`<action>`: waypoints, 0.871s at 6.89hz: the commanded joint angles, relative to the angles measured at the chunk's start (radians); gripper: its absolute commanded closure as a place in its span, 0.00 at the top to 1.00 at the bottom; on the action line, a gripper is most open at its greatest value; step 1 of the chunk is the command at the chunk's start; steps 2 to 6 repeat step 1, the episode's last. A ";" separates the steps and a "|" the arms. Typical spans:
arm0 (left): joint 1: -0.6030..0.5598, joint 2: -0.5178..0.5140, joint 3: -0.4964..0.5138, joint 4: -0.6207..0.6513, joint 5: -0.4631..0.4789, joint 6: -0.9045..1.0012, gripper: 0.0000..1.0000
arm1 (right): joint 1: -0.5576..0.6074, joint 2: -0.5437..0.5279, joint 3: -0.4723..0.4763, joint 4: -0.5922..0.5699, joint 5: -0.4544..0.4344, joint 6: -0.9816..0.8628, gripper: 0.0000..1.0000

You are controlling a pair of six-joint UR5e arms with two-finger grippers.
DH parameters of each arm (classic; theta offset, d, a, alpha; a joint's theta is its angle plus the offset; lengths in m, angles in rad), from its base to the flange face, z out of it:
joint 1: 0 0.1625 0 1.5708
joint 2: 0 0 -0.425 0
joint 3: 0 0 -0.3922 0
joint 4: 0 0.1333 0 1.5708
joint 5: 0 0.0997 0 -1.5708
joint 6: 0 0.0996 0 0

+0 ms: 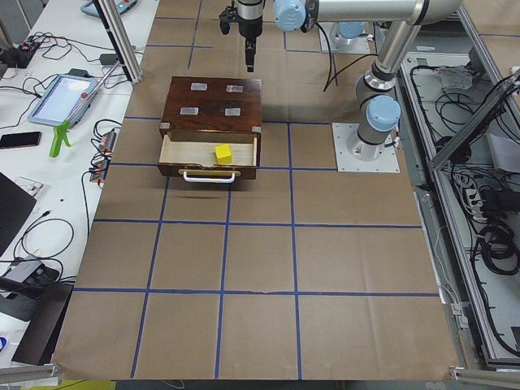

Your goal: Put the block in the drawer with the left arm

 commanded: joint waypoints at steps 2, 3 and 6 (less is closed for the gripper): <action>0.000 0.000 0.000 0.000 0.000 0.002 0.97 | 0.000 0.000 0.001 0.000 0.000 -0.001 1.00; 0.000 0.000 0.000 0.000 0.000 0.002 0.97 | 0.000 0.000 0.001 0.000 0.000 -0.001 1.00; 0.000 0.000 0.000 0.000 0.000 0.002 0.97 | 0.000 0.000 0.001 0.000 0.000 -0.001 1.00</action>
